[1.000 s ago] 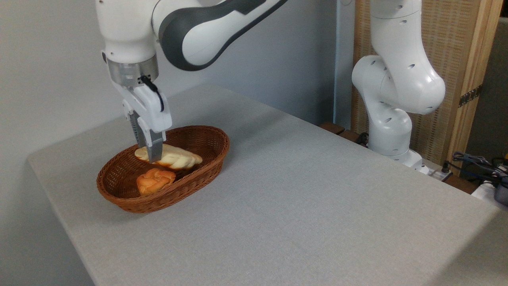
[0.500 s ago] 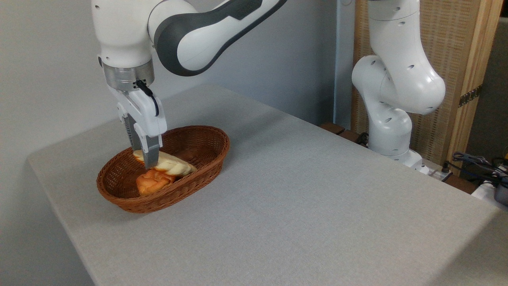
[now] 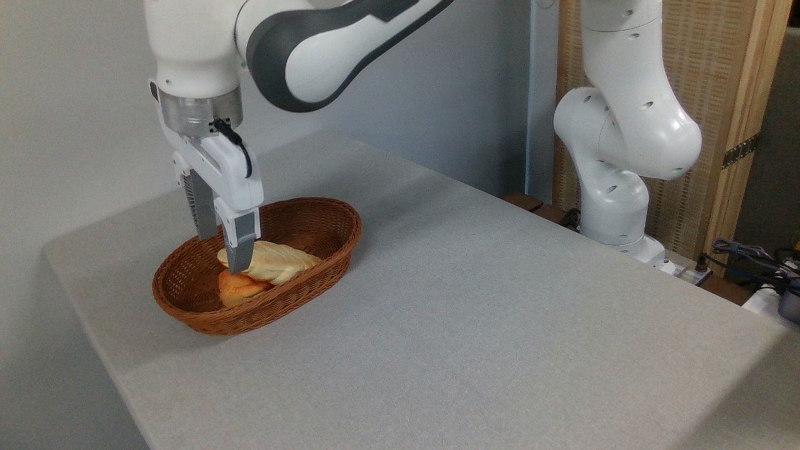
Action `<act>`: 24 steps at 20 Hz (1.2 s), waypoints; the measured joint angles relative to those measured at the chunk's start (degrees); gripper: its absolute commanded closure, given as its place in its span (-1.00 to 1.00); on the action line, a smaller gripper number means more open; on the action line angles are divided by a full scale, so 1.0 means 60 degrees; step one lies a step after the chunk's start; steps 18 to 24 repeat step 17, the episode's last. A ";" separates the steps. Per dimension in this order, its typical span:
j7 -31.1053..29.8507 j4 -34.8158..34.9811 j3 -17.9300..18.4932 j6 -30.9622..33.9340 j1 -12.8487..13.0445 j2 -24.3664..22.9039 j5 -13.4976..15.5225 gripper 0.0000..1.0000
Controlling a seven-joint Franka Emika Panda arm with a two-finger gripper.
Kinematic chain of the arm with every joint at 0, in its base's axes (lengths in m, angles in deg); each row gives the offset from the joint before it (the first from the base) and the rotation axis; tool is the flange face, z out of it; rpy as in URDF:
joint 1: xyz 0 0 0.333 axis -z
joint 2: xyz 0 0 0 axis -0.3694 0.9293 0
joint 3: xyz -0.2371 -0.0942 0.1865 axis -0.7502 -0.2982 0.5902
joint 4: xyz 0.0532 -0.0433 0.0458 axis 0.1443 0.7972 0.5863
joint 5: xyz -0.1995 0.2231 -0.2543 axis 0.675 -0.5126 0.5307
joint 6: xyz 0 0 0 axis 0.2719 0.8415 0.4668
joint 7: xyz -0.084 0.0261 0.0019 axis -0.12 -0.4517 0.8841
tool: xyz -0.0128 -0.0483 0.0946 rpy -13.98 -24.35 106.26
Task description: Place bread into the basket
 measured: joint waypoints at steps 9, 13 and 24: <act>0.0100 -0.0007 0.1286 0.0566 -0.0102 -0.0746 -0.0877 -1.00; 0.0577 0.0018 0.1447 0.1174 -0.0099 -0.0716 -0.1243 -1.00; 0.0720 0.0028 0.1508 0.1313 -0.0099 -0.0710 -0.1249 -1.00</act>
